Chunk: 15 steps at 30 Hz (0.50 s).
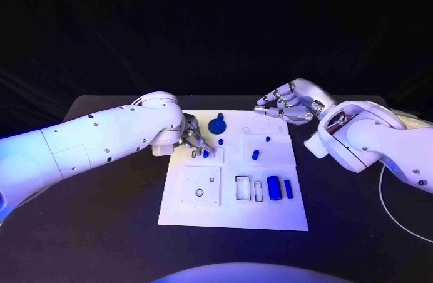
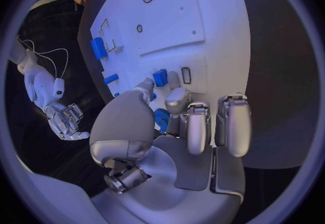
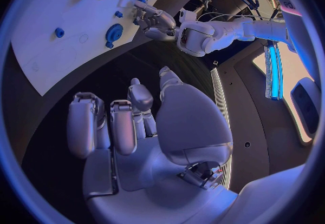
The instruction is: Assemble the parts on the task board
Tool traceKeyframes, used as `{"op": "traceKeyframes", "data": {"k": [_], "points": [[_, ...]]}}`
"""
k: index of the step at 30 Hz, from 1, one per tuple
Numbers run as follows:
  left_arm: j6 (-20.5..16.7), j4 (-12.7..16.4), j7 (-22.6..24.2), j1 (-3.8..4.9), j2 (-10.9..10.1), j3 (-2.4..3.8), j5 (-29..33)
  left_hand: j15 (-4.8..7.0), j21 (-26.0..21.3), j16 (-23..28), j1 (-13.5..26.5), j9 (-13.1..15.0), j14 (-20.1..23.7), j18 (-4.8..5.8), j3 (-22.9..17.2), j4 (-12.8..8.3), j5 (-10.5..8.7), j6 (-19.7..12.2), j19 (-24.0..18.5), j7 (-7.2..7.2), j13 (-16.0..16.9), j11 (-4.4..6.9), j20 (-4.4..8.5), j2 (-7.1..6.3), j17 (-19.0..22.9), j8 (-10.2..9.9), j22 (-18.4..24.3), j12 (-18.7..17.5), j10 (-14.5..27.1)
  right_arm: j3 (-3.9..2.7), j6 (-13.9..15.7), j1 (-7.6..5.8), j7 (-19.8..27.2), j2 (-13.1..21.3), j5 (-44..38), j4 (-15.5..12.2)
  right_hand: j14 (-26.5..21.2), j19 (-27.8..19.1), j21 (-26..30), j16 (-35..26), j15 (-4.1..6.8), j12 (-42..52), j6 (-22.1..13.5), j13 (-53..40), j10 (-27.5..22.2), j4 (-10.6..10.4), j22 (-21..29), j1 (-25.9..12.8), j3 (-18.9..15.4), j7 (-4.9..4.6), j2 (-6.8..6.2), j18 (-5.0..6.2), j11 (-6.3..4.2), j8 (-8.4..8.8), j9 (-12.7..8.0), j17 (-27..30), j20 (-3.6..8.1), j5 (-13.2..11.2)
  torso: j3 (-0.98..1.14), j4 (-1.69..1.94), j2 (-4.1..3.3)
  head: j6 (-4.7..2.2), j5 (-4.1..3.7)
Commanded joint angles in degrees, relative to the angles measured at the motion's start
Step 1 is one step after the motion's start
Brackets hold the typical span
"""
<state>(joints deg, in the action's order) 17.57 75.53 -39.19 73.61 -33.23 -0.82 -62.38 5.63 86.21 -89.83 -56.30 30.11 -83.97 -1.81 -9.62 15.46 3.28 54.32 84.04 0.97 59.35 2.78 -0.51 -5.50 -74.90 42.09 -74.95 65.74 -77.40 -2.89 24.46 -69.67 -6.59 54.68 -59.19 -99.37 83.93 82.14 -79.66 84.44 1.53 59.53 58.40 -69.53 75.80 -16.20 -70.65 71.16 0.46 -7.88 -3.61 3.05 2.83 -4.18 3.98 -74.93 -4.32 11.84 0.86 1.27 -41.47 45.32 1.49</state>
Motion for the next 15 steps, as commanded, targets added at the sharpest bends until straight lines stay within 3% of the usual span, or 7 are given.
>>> {"op": "traceKeyframes", "data": {"k": [1, 4, 7, 11, 13, 15], "points": [[-0.32, 1.45, -4.98, 0.11, -0.79, 0.85, -0.20, 0.51, -0.10, -0.17, 0.00, -0.06, -6.03, 0.51, 0.66, 0.18, -0.16, 0.21, 3.79, -0.16, 0.16, 0.22, 0.30, 0.78, -15.10, 0.36, -9.95, 0.09, -0.19, 0.04, -0.75, 0.02, 0.51, -0.02, -0.78, 0.10, 4.14, -0.38, 0.28, -0.28, -0.02, -0.18, 0.09, 0.07, -0.49, -0.01, 0.08, -0.29, -0.28, 0.17, 0.17, 0.97, 0.01, -0.07, 0.06, -6.94, -0.08, -0.32, 0.02, 0.00, 0.06, -0.06, 0.02], [-0.73, 3.10, -4.92, 0.73, -2.02, 2.19, 0.07, 0.52, -0.03, -0.17, -0.16, -0.15, -6.03, 0.53, 1.69, 0.67, -0.15, 0.11, 3.84, -0.14, 0.10, 0.21, 0.31, 1.04, -15.10, 0.40, -10.05, 0.08, -0.16, 0.09, -0.80, 0.02, 0.48, -0.02, -0.78, 0.26, 4.14, -0.39, 0.30, -0.30, -0.02, -0.18, 0.09, 0.08, -0.50, -0.08, 0.11, -0.31, -0.43, 0.18, 0.21, 0.97, 0.02, -0.07, 0.07, -6.92, -0.08, -0.38, 0.06, 0.08, 0.10, -0.21, -0.06], [-0.63, 3.87, -4.91, 2.06, -2.94, 2.92, 0.82, 0.33, -0.57, -0.17, -0.47, -0.44, -6.03, 0.37, 3.07, 0.97, -0.10, -0.86, 3.54, 0.21, -1.98, -0.08, 0.21, 1.44, -15.10, -0.01, -9.39, -1.66, 1.16, 0.15, -0.83, 0.02, 0.43, -0.07, -0.78, 0.38, 4.14, -0.39, 0.30, -0.30, -0.02, -0.18, 0.09, 0.08, -0.50, -0.08, 0.11, -0.31, -0.43, 0.18, 0.21, 0.97, 0.02, -0.07, 0.07, -6.92, -0.08, -0.38, 0.08, 0.08, 0.05, -0.37, -0.03], [3.26, 2.42, -4.89, 4.76, -3.41, 3.35, 1.64, -0.98, -2.53, -0.17, -4.17, -2.43, -6.03, -0.18, 4.95, -0.21, 0.25, -5.56, 2.42, 2.25, -9.02, -1.76, -0.71, 1.40, -15.10, -3.44, -7.06, -7.89, 6.22, 0.23, -0.88, 0.02, 0.37, -0.18, -0.78, 0.61, 4.14, -0.38, 0.30, -0.29, -0.02, -0.16, 0.09, 0.07, -0.49, -0.10, 0.10, -0.31, -0.48, 0.18, 0.23, 0.97, 0.02, -0.08, 0.07, -6.93, -0.08, -0.39, 0.06, 0.12, 0.04, -0.71, 0.09], [5.16, 0.24, -4.84, 6.09, -2.95, 3.42, 1.85, -1.52, -3.06, -0.17, -6.30, -3.32, -6.03, -0.33, 5.31, -0.80, 0.86, -5.99, 2.12, 2.88, -10.24, -2.35, -1.26, 1.63, -15.10, -4.44, -6.48, -8.85, 7.21, 0.28, -0.90, 0.02, 0.35, -0.25, -0.79, 0.75, 4.14, -0.37, 0.29, -0.31, -0.02, -0.14, 0.10, 0.07, -0.49, -0.13, 0.08, -0.31, -0.57, 0.18, 0.26, 0.96, 0.02, -0.08, 0.07, -6.91, -0.08, -0.41, 0.09, 0.15, 0.09, -0.69, 0.22], [6.18, -2.06, -4.78, 6.83, -2.26, 3.40, 1.96, -1.70, -3.18, -0.17, -6.94, -3.75, -6.03, -0.38, 5.60, -0.76, 1.05, -5.92, 2.06, 3.04, -10.48, -2.53, -1.50, 1.90, -15.10, -4.81, -6.37, -8.95, 7.41, 0.31, -0.92, 0.02, 0.32, -0.32, -0.80, 0.83, 4.15, -0.35, 0.29, -0.31, -0.01, -0.14, 0.11, 0.08, -0.49, -0.11, 0.07, -0.15, -0.72, 0.18, 0.35, 0.96, 0.00, -0.08, 0.07, -6.94, -0.08, -0.26, 0.10, 0.18, 0.09, -0.73, 0.37]]}}
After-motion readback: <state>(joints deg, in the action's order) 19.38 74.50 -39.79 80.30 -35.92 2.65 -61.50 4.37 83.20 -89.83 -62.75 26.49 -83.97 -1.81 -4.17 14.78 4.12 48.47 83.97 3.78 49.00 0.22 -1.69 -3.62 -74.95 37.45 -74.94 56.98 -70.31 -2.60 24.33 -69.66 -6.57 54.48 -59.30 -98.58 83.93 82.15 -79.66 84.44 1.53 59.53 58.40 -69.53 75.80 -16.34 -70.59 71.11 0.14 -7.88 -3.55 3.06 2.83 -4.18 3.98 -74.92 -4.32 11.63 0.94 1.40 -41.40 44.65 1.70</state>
